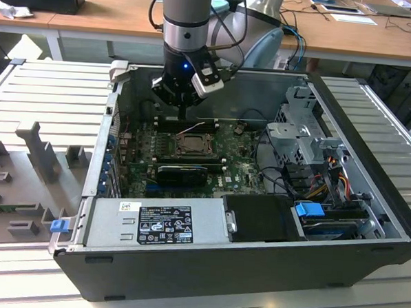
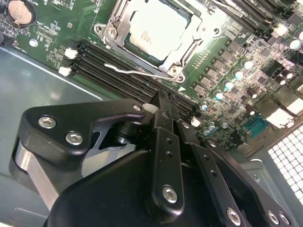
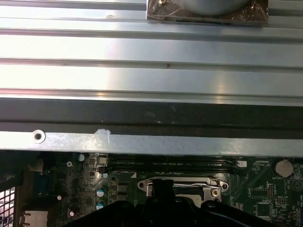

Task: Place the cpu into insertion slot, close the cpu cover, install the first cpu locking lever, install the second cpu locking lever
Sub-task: 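Install the first cpu locking lever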

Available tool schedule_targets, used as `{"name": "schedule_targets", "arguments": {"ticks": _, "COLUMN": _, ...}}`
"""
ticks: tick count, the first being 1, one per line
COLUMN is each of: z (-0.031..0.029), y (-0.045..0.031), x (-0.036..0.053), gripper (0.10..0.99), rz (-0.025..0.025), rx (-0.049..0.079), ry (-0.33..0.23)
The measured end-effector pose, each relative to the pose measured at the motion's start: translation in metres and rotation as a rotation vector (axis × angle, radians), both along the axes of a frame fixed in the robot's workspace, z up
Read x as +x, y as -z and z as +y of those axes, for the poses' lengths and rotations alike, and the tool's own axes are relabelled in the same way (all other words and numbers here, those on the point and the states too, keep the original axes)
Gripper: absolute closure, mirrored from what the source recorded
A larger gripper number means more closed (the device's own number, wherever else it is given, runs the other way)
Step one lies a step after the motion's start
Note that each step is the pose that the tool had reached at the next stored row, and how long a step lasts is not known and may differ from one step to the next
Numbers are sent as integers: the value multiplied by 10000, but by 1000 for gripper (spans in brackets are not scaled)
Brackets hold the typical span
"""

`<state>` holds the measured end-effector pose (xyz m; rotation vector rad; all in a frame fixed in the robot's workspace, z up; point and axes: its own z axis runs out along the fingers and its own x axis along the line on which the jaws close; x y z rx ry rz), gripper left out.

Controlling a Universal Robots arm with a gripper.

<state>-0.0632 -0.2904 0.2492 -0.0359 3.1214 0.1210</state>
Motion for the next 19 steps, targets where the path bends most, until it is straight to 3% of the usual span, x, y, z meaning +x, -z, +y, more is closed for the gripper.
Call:
{"name": "schedule_targets", "arguments": {"ticks": 4, "z": -4, "y": 28, "x": 16, "gripper": 980, "rz": 1, "rx": 23, "ry": 1}}
{"name": "schedule_targets", "arguments": {"ticks": 8, "z": -8, "y": 77, "x": 49, "gripper": 980, "rz": 0, "rx": 143, "ry": 0}}
{"name": "schedule_targets", "arguments": {"ticks": 14, "z": -3, "y": 140, "x": 109, "gripper": 980, "rz": 5, "rx": 143, "ry": -452}}
{"name": "schedule_targets", "arguments": {"ticks": 19, "z": 20, "y": 174, "x": 198, "gripper": 980, "rz": 5, "rx": 143, "ry": -457}}
